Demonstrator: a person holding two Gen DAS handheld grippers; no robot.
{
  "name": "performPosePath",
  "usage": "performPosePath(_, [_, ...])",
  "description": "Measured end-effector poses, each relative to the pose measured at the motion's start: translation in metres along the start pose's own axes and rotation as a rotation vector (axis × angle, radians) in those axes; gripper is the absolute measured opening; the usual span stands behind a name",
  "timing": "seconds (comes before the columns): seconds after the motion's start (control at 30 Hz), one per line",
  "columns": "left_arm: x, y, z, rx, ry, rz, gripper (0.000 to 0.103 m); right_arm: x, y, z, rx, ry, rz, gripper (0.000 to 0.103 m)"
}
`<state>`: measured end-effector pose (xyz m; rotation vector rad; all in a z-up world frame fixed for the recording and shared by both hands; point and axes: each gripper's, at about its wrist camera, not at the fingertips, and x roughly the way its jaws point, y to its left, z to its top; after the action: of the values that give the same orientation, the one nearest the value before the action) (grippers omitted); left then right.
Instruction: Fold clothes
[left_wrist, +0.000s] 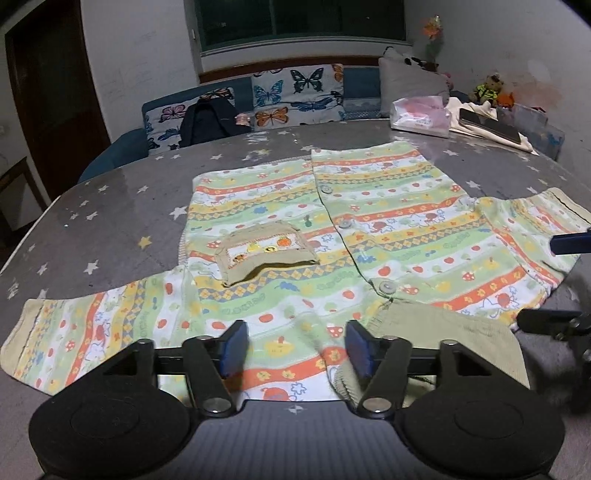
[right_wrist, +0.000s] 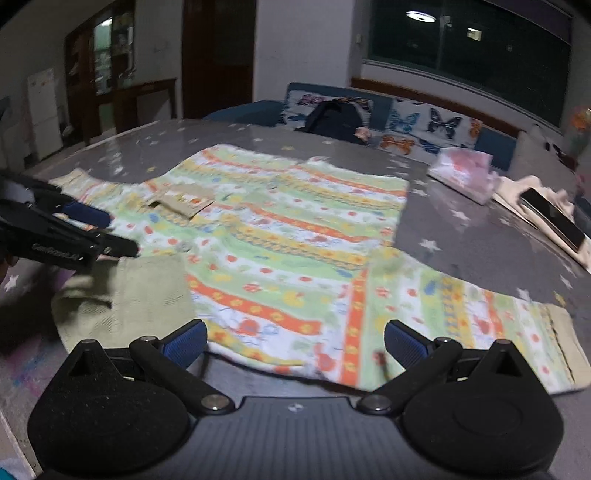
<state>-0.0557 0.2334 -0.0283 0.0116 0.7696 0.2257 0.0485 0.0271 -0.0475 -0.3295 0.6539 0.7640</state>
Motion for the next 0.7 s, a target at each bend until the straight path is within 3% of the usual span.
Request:
performPosePath(0.2, [-0.014,-0.006,0.010,-0.018,-0.066,0.003,0.102,-0.002,-0.021,-0.011,0.066,0.012,-0.035,0.103])
performPosePath(0.7, [-0.008,-0.035,0.029,-0.038,-0.075,-0.080,0.103,0.000,-0.027,-0.028,0.100,0.005,-0.044,0.103])
